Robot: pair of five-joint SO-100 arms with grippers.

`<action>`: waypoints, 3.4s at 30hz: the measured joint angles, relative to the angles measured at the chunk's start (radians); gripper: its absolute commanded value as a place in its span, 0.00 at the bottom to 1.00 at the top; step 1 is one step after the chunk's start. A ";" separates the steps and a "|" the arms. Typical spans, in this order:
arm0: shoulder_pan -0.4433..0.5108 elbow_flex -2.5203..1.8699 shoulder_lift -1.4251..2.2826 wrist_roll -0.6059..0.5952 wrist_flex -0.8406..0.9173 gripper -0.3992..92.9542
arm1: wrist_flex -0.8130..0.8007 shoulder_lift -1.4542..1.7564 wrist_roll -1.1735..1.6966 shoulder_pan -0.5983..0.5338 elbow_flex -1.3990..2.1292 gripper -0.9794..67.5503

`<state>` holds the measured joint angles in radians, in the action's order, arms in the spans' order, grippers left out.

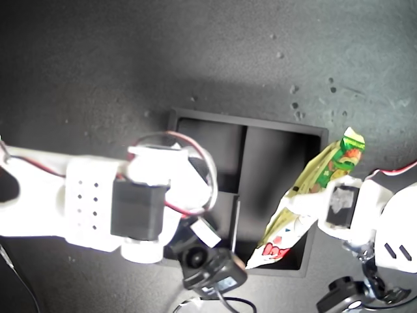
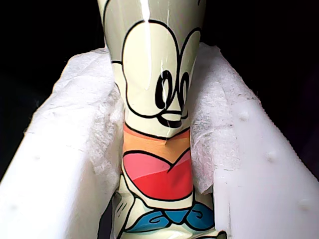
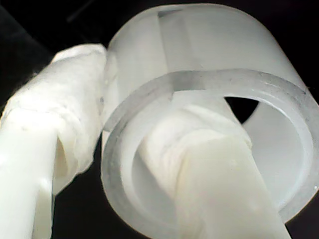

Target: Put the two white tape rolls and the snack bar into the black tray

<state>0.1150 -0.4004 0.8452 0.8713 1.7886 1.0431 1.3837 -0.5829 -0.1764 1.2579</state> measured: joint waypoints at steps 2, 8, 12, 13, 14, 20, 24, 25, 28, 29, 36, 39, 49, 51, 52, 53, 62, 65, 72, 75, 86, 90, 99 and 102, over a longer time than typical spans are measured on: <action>-0.005 0.081 -0.035 0.000 0.012 0.01 | -0.003 0.000 0.000 0.002 0.000 0.01; 0.000 0.149 -0.083 0.000 0.026 0.01 | -0.006 0.000 0.000 -0.017 0.000 0.01; -0.009 0.150 -0.087 -0.003 0.026 0.13 | -0.006 0.000 0.000 -0.015 0.006 0.01; -0.014 0.150 -0.087 -0.002 0.026 0.15 | -0.006 0.000 0.000 -0.014 0.011 0.01; -0.017 0.150 -0.087 -0.002 0.026 0.17 | -0.006 0.000 0.000 -0.014 0.011 0.01; -0.026 0.135 -0.087 -0.009 0.026 0.20 | -0.006 0.000 0.000 -0.017 0.017 0.01; -0.043 0.048 -0.031 0.000 0.026 0.18 | -0.006 0.000 0.000 -0.017 0.018 0.34; -0.051 0.009 0.008 -0.002 0.026 0.18 | -0.006 0.000 0.000 -0.017 0.023 0.49; -0.089 -0.163 0.195 0.026 0.026 0.17 | -0.006 0.000 0.000 -0.021 0.031 0.55; -0.112 -0.270 0.316 0.044 0.026 0.16 | -0.006 0.000 0.000 -0.028 0.032 0.55; -0.153 -0.830 0.962 0.189 -0.014 0.01 | 0.087 0.000 0.000 -0.035 0.003 0.59; -0.121 -1.150 1.253 0.256 -0.121 0.00 | 0.202 0.000 -0.023 -0.032 -0.101 0.56; 0.035 -2.140 2.146 0.434 -0.419 0.00 | 0.719 0.106 -0.476 0.028 -0.494 0.01; 0.052 -2.244 2.241 0.449 -0.430 0.00 | 0.739 0.264 -0.566 0.051 -0.397 0.01; 0.060 -2.269 2.263 0.453 -0.431 0.00 | 0.742 0.321 -0.591 0.063 -0.351 0.01; 0.066 -2.295 2.289 0.454 -0.433 0.00 | 0.738 0.417 -0.620 0.081 -0.285 0.01; 0.064 -2.500 2.493 0.457 -0.426 0.00 | 0.344 1.413 -0.718 0.155 0.765 0.01; 0.064 -2.549 2.494 0.463 -0.428 0.00 | 0.209 1.536 -0.657 0.152 1.085 0.01; 0.069 -2.675 2.494 0.446 -0.505 0.01 | -0.104 1.833 -0.480 0.193 1.669 0.01; 0.069 -2.680 2.494 0.448 -0.522 0.01 | -0.103 1.921 -0.494 0.219 1.805 0.01; 0.069 -2.681 2.494 0.502 -0.463 0.01 | -0.003 1.962 -0.494 0.192 1.855 0.01; 0.069 -2.681 2.494 0.518 -0.460 0.01 | 0.032 1.962 -0.494 0.195 1.855 0.01; 0.069 -2.681 2.494 0.425 -0.436 0.01 | 0.150 1.962 -0.494 0.206 1.855 0.01; 0.069 -2.681 2.494 0.414 -0.436 0.01 | 0.163 1.962 -0.494 0.221 1.855 0.01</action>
<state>0.1841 -3.0818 3.3395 1.2855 1.3530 1.2057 3.3456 -1.0769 0.0445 3.1124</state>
